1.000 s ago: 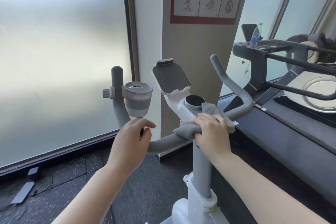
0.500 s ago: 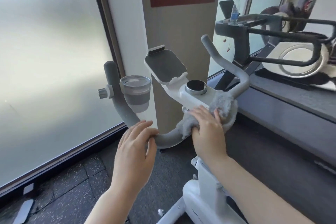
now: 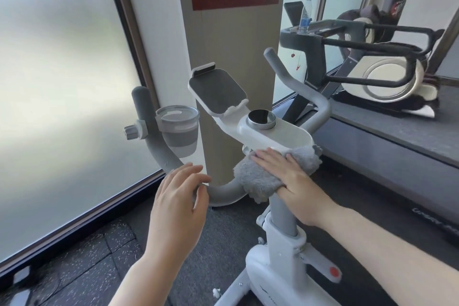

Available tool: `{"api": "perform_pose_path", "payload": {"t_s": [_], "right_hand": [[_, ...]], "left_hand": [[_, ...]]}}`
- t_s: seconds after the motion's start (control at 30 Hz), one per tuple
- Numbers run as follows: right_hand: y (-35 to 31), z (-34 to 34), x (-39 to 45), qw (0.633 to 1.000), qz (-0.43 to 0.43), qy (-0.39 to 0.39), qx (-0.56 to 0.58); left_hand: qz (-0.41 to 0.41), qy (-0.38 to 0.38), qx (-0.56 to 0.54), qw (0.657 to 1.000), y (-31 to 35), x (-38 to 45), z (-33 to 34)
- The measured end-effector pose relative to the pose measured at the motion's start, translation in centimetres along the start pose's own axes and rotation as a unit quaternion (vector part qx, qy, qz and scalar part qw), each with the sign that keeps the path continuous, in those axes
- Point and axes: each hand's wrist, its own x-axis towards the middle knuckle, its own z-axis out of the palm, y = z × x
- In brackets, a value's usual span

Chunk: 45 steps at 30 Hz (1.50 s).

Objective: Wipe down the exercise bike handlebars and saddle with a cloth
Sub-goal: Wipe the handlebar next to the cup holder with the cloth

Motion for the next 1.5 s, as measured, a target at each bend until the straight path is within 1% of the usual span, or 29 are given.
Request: {"api": "perform_pose_path", "payload": {"t_s": [0.07, 0.1, 0.17, 0.2, 0.23, 0.3, 0.33, 0.37, 0.43, 0.53, 0.57, 0.63, 0.7, 0.73, 0.77, 0.8, 0.87, 0.9, 0.93, 0.97, 1.03, 1.1, 1.13, 1.17, 1.23, 1.3, 1.37, 1.43, 1.5], "right_hand": [[0.6, -0.2, 1.1, 0.997, -0.006, 0.023, -0.069], [0.1, 0.5, 1.8, 0.994, 0.022, 0.059, -0.084], [-2.0, 2.9, 2.6, 0.982, 0.111, 0.136, -0.064], [-2.7, 3.9, 2.4, 0.98, 0.125, 0.147, -0.046], [-2.9, 4.3, 1.6, 0.984, 0.111, 0.132, -0.031], [-2.2, 2.7, 0.0, 0.997, 0.038, 0.066, -0.028], [-1.1, 1.4, -0.1, 0.998, 0.007, 0.035, -0.048], [-0.1, 0.1, 0.3, 0.996, -0.017, 0.024, -0.083], [1.2, -0.3, 2.1, 0.99, 0.002, 0.064, -0.122], [-1.4, 3.0, 3.4, 0.981, 0.109, 0.151, -0.049], [-2.2, 3.8, 3.0, 0.983, 0.105, 0.15, -0.021], [-2.1, 3.5, 1.5, 0.993, 0.034, 0.111, -0.024], [-0.4, 1.5, 1.2, 0.99, -0.037, 0.078, -0.115], [0.4, 0.6, 1.9, 0.983, -0.044, 0.082, -0.16], [0.7, 0.1, 2.7, 0.978, -0.021, 0.097, -0.185], [0.4, 0.3, 3.4, 0.976, 0.026, 0.11, -0.187], [-1.3, 1.8, 4.1, 0.97, 0.098, 0.146, -0.166], [-1.9, 2.8, 3.7, 0.973, 0.102, 0.154, -0.141], [-2.1, 3.4, 2.7, 0.981, 0.082, 0.135, -0.112], [-1.8, 3.6, 1.3, 0.988, 0.039, 0.103, -0.104], [-0.4, 2.1, -0.7, 0.987, -0.052, 0.046, -0.146], [1.4, 0.4, 0.1, 0.974, -0.069, 0.027, -0.215], [1.8, 0.2, 0.9, 0.971, -0.054, 0.044, -0.229], [1.6, 0.4, 1.4, 0.974, -0.027, 0.071, -0.212], [-0.2, 2.9, 1.4, 0.98, 0.062, 0.158, -0.106], [-2.9, 6.7, 0.3, 0.958, 0.145, 0.248, 0.025], [-5.5, 9.6, -0.7, 0.931, 0.187, 0.301, 0.086], [-6.0, 9.8, 0.0, 0.922, 0.201, 0.325, 0.071], [-4.4, 7.9, 1.7, 0.928, 0.197, 0.316, 0.007]], "left_hand": [[0.007, 0.007, 0.0, 1.0, 0.0, 0.0, 0.2], [0.007, 0.008, 0.0, 1.0, 0.0, 0.1, 0.3], [-0.001, 0.009, -0.004, 1.0, 0.4, 0.1, 0.4], [-0.004, 0.009, -0.003, 1.0, 0.5, 0.1, 0.4], [-0.004, 0.008, 0.0, 1.0, 0.6, 0.1, 0.3], [-0.003, 0.007, 0.006, 1.0, 0.5, 0.1, 0.1], [-0.001, 0.007, 0.008, 1.0, 0.4, 0.1, 0.0], [0.0, 0.009, 0.009, 1.0, 0.4, 0.1, 0.0], [0.002, 0.008, 0.013, 1.0, 0.5, -0.1, 0.1], [0.009, 0.008, 0.015, 1.0, 0.6, -0.5, 0.2], [0.011, 0.008, 0.014, 1.0, 0.6, -0.5, 0.2], [0.019, 0.008, 0.015, 1.0, 0.6, -0.3, 0.0], [0.024, 0.011, 0.018, 0.999, 0.6, -0.2, -0.2], [0.024, 0.013, 0.019, 0.999, 0.7, -0.1, -0.2], [0.023, 0.014, 0.019, 0.999, 0.8, -0.1, -0.2], [0.023, 0.014, 0.019, 0.999, 0.8, -0.2, 0.0], [0.02, 0.014, 0.02, 1.0, 1.0, -0.4, 0.2], [0.021, 0.014, 0.02, 0.999, 1.0, -0.5, 0.2], [0.025, 0.014, 0.022, 0.999, 1.0, -0.6, 0.2], [0.03, 0.012, 0.023, 0.999, 1.0, -0.6, 0.2], [0.039, 0.008, 0.025, 0.999, 0.9, -0.6, 0.0], [0.042, 0.01, 0.026, 0.999, 0.8, -0.5, 0.1], [0.039, 0.01, 0.024, 0.999, 0.8, -0.5, 0.2], [0.037, 0.011, 0.021, 0.999, 0.8, -0.5, 0.3], [0.031, 0.015, 0.015, 0.999, 1.0, -0.6, 0.6], [0.029, 0.017, 0.017, 0.999, 1.3, -0.7, 0.9], [0.031, 0.017, 0.021, 0.999, 1.5, -0.6, 1.2], [0.033, 0.014, 0.021, 0.999, 1.6, -0.5, 1.1], [0.037, 0.004, 0.025, 0.999, 1.5, -0.5, 1.0]]}}
